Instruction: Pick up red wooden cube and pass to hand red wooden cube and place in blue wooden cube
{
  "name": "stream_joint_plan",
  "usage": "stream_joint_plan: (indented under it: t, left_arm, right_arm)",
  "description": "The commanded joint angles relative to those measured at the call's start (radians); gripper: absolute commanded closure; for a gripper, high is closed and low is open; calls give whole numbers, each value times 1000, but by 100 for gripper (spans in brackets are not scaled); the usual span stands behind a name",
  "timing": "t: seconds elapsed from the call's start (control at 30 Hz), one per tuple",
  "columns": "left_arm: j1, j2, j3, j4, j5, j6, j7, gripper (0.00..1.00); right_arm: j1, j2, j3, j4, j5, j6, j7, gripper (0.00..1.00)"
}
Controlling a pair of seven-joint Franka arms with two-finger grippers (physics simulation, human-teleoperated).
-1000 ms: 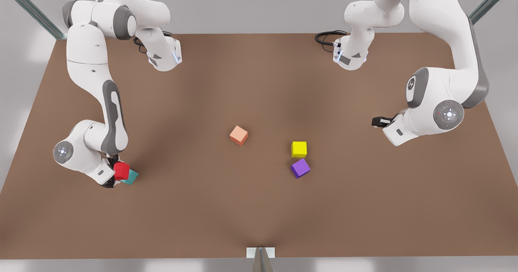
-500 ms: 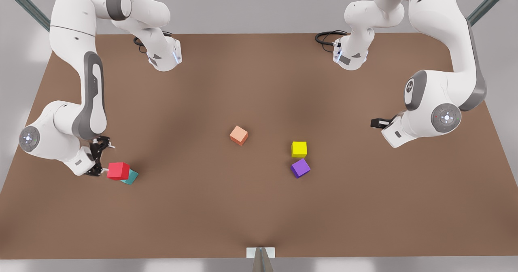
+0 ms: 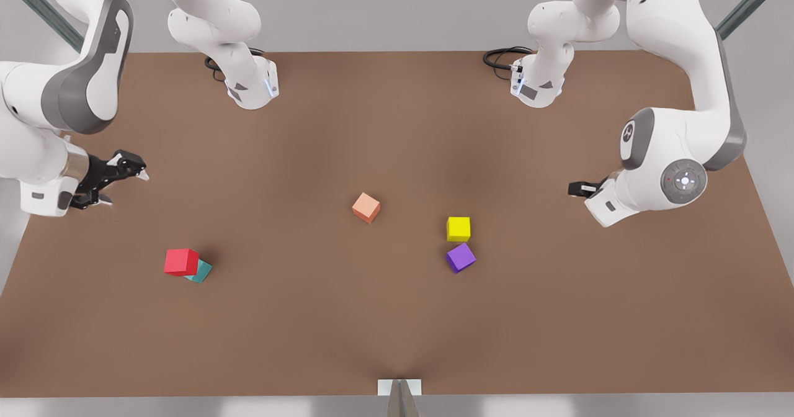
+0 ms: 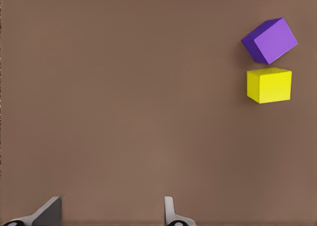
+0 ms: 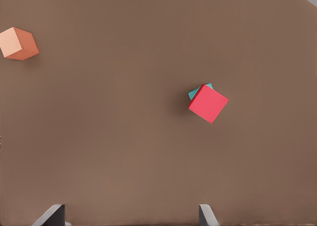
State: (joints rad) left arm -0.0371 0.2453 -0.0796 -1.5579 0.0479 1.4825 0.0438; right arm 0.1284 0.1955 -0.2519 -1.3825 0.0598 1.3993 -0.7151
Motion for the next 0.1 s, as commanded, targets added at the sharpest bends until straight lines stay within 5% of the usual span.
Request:
stream_joint_plan:
  t: [0.0,0.07]
  left_arm:
    - [2,-1,0,7,1,-19,-18,0]
    - [0,-4,0,22,1,-53,-18,0]
  right_arm:
    - [-1,-5,0,-3,-14,-36,694,0]
    - [-3,-10,0,-12,-15,-36,691,0]
